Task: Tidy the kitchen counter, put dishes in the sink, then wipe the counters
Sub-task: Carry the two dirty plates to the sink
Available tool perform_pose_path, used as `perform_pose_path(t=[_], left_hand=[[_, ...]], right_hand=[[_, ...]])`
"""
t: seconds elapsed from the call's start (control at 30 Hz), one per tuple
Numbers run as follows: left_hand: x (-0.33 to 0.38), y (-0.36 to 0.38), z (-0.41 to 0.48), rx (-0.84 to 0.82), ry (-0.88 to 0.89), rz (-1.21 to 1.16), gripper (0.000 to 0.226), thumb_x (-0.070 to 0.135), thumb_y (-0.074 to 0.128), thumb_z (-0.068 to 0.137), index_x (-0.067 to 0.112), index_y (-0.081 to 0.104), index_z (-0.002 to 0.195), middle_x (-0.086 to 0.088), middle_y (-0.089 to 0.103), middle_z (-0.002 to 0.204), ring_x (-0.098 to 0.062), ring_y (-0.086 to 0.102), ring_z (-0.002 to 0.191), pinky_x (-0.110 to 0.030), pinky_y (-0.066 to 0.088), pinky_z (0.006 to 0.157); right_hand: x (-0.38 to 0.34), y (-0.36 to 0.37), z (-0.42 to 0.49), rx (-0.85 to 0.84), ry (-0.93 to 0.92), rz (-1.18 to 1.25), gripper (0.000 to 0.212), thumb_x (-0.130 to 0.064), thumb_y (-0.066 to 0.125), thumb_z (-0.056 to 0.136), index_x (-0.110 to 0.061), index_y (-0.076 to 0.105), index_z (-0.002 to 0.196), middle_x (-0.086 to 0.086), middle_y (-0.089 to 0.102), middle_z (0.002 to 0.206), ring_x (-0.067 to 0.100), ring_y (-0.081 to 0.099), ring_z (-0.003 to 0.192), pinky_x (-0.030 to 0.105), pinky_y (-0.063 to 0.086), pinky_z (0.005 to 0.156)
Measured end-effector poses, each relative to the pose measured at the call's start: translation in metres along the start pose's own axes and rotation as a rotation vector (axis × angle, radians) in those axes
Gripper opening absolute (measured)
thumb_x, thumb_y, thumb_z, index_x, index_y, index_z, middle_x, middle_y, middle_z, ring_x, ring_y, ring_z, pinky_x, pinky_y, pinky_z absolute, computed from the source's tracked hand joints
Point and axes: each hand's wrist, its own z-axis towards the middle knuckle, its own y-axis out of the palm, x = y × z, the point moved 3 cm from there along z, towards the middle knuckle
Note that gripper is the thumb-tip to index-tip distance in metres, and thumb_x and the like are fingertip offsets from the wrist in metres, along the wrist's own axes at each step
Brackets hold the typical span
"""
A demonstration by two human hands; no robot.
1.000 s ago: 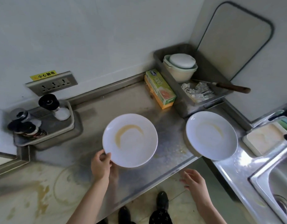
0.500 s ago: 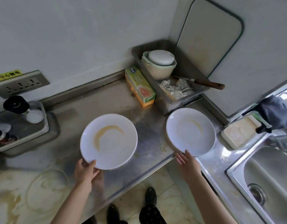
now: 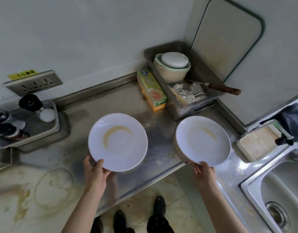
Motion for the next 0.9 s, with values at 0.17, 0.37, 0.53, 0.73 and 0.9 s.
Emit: perform_pose_path(t=[0.17, 0.37, 0.53, 0.73, 0.9], left_hand=[[0.004, 0.006, -0.015, -0.09, -0.013, 0.021, 0.05, -0.002, 0.05, 0.088, 0.02, 0.037, 0.131, -0.013, 0.046, 0.131, -0.03, 0.057, 0.104, -0.042, 0.058, 0.065], [-0.004, 0.001, -0.042, -0.145, -0.057, 0.089, 0.046, -0.001, 0.054, 0.087, 0.017, 0.04, 0.127, -0.013, 0.052, 0.12, -0.029, 0.058, 0.1, -0.038, 0.059, 0.06], [-0.006, 0.008, -0.053, -0.296, -0.094, 0.164, 0.043, -0.003, 0.054, 0.086, 0.016, 0.044, 0.123, -0.009, 0.056, 0.116, -0.028, 0.059, 0.1, -0.035, 0.058, 0.058], [-0.026, 0.052, -0.073, -0.518, -0.16, 0.238, 0.042, -0.004, 0.05, 0.087, 0.012, 0.042, 0.125, -0.015, 0.053, 0.121, -0.03, 0.06, 0.094, -0.038, 0.059, 0.058], [-0.062, 0.105, -0.111, -0.705, -0.219, 0.355, 0.04, -0.003, 0.053, 0.086, 0.015, 0.044, 0.12, -0.017, 0.049, 0.13, -0.034, 0.056, 0.102, -0.039, 0.057, 0.065]], right_hand=[[0.003, -0.015, -0.02, -0.207, 0.018, -0.089, 0.021, 0.005, 0.042, 0.088, -0.015, 0.045, 0.084, 0.001, 0.048, 0.067, 0.01, 0.04, 0.041, 0.016, 0.03, 0.036], [0.008, -0.039, -0.052, -0.287, -0.007, -0.188, 0.02, 0.001, 0.048, 0.089, -0.013, 0.057, 0.099, 0.006, 0.056, 0.077, 0.015, 0.05, 0.053, 0.017, 0.042, 0.042], [0.002, -0.071, -0.086, -0.245, -0.079, -0.112, 0.017, -0.001, 0.047, 0.09, -0.013, 0.059, 0.093, 0.001, 0.064, 0.066, 0.013, 0.061, 0.052, 0.016, 0.046, 0.044], [0.0, -0.152, -0.12, -0.012, -0.184, 0.043, 0.017, -0.003, 0.049, 0.09, -0.017, 0.058, 0.087, -0.005, 0.062, 0.055, 0.006, 0.058, 0.045, 0.014, 0.045, 0.041], [-0.01, -0.232, -0.139, 0.192, -0.237, 0.194, 0.017, -0.004, 0.049, 0.089, -0.019, 0.057, 0.086, -0.001, 0.06, 0.062, 0.006, 0.057, 0.045, 0.023, 0.042, 0.057]])
